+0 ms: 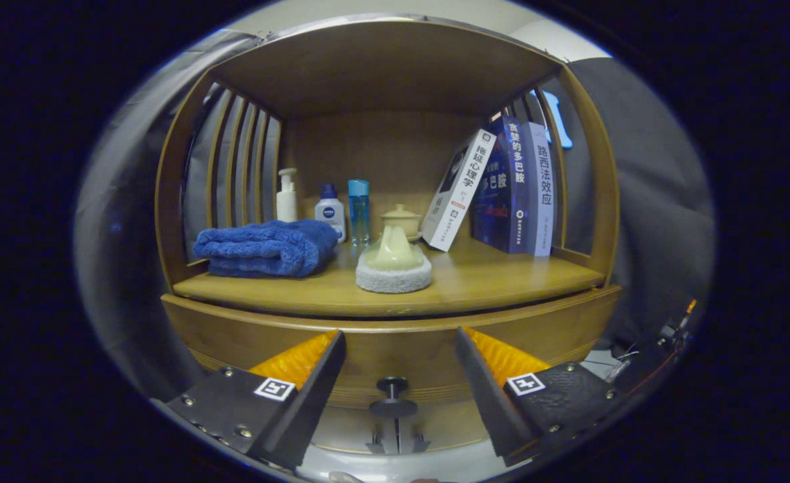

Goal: Pull open the drawer, take out the items inside it, and place them on the countertop above the cabinet.

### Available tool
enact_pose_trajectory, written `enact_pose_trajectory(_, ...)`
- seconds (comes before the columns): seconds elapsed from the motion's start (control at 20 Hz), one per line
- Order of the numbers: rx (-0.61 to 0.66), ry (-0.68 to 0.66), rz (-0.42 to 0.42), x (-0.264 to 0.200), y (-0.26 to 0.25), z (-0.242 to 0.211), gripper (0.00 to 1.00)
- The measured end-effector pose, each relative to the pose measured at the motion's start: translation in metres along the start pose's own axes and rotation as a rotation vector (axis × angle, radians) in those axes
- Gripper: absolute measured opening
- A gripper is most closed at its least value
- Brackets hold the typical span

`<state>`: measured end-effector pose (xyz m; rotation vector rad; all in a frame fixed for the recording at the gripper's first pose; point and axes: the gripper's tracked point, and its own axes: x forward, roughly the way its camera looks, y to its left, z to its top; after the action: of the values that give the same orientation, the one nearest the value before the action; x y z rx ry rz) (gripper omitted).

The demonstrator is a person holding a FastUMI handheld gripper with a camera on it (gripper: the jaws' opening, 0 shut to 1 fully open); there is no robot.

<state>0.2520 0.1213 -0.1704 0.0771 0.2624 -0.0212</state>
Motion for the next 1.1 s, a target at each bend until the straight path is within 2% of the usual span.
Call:
enact_pose_trajectory(0.45, -0.020, -0.043, 0.003, 0.007, 0.000, 0.002, 0.99)
enact_pose_trajectory(0.85, -0.096, -0.081, 0.015, 0.007, 0.000, 0.007, 0.99)
enact_pose_trajectory(1.1, -0.117, -0.085, 0.034, -0.007, -0.001, 0.016, 0.99)
